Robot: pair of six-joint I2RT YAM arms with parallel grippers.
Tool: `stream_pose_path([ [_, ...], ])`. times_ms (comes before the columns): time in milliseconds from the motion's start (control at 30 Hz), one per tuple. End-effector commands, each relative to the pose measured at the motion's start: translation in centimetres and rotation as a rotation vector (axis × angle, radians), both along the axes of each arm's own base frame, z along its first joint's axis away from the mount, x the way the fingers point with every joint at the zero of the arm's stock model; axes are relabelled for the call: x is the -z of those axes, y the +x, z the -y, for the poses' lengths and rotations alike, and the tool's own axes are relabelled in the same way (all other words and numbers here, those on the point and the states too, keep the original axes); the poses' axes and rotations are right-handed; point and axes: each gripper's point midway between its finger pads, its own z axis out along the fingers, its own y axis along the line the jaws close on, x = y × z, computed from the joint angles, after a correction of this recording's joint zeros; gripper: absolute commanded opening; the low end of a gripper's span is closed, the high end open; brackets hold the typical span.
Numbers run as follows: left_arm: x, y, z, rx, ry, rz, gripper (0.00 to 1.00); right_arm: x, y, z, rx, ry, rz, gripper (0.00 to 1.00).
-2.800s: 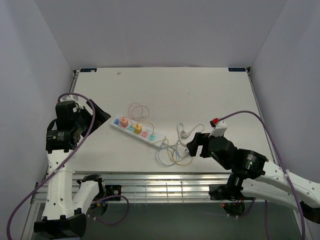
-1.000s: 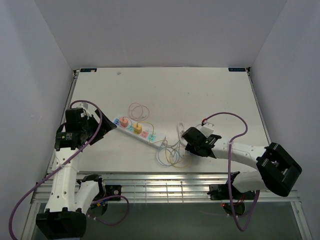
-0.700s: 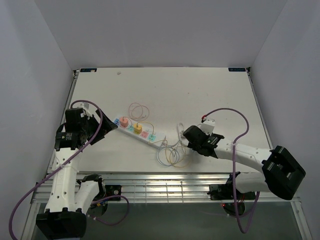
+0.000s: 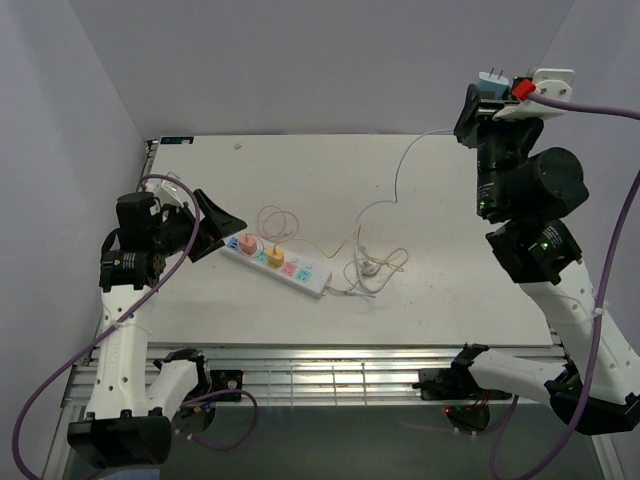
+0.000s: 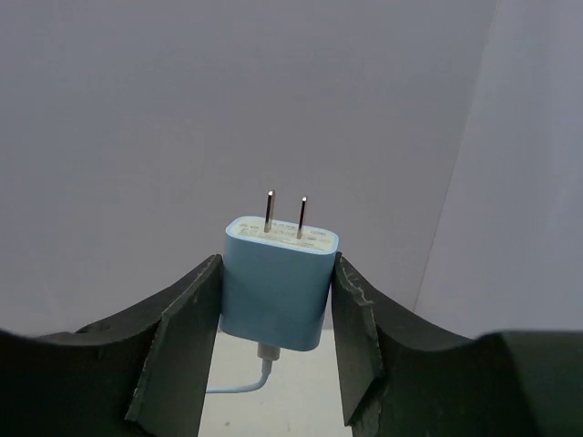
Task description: Insert the plug
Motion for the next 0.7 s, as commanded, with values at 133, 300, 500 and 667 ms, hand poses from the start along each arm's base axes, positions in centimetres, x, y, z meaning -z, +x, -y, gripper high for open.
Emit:
stream_pose_path([
  [133,-3.7,-0.1,2.1,0.115,-0.087,0.107,0.98,-0.9,-2.0,-7.2,-0.370,-0.520,0.123,0.19],
  [300,-5.0,-0.7,5.9,0.237,-0.112,0.134,0.98,11.9,-4.1,-16.3,-0.911,-0.692,-0.011,0.15],
  [500,-4.8,-1.9,11.4,0.419,-0.151,0.135,0.98,19.9,-6.5,-20.6,-1.215,-0.695,-0.100,0.14],
  [667,-4.9,-2.6,13.4,0.500,-0.205,0.138,0.98,24.7,-9.5,-23.0,-1.414,-0.777,-0.166,0.11],
])
